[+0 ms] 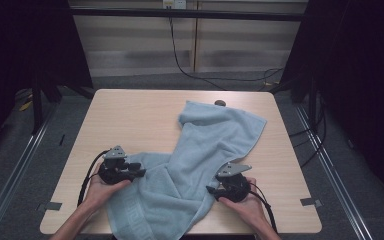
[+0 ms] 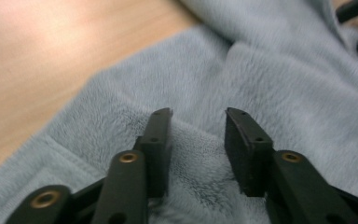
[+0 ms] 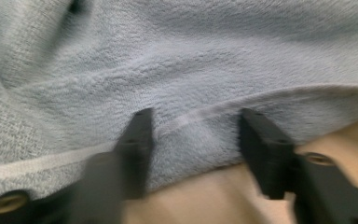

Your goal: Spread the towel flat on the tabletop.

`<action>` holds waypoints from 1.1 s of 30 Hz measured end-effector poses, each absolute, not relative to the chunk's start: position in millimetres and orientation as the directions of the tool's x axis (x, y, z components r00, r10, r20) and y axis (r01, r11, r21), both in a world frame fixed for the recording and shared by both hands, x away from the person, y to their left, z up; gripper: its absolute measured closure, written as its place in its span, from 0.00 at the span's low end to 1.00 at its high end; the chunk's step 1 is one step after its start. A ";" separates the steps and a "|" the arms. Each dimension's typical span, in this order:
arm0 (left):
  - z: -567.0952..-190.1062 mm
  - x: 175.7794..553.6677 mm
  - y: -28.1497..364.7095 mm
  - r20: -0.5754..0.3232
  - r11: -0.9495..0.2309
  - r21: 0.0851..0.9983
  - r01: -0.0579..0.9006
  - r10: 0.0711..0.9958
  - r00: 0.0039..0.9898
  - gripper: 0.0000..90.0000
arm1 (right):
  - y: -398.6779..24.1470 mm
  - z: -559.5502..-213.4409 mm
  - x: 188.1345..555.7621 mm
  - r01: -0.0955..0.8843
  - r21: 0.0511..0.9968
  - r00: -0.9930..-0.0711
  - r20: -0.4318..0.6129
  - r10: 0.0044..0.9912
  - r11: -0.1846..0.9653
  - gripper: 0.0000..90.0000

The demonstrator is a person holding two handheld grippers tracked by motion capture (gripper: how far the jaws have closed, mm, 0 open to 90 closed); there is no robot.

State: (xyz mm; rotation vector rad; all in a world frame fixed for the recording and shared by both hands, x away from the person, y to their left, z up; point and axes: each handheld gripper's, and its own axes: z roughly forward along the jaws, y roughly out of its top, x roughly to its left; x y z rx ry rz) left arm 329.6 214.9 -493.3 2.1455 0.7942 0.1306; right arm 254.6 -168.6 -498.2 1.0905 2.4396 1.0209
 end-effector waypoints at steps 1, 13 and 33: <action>-495.9 328.3 215.6 -0.158 -0.477 0.727 0.493 0.582 0.798 0.72 | -168.6 -498.0 255.0 0.538 0.702 -0.676 0.029 0.736 0.466 0.68; -500.9 267.2 224.1 -0.282 -0.506 0.699 0.505 0.454 0.845 0.88 | -218.1 -491.0 271.5 0.598 0.718 -0.538 0.029 0.843 0.357 0.90; -501.5 346.0 181.6 -0.202 -0.506 0.708 0.492 0.523 0.828 0.59 | -240.4 -486.4 270.5 0.595 0.751 -0.517 0.088 0.851 0.284 0.90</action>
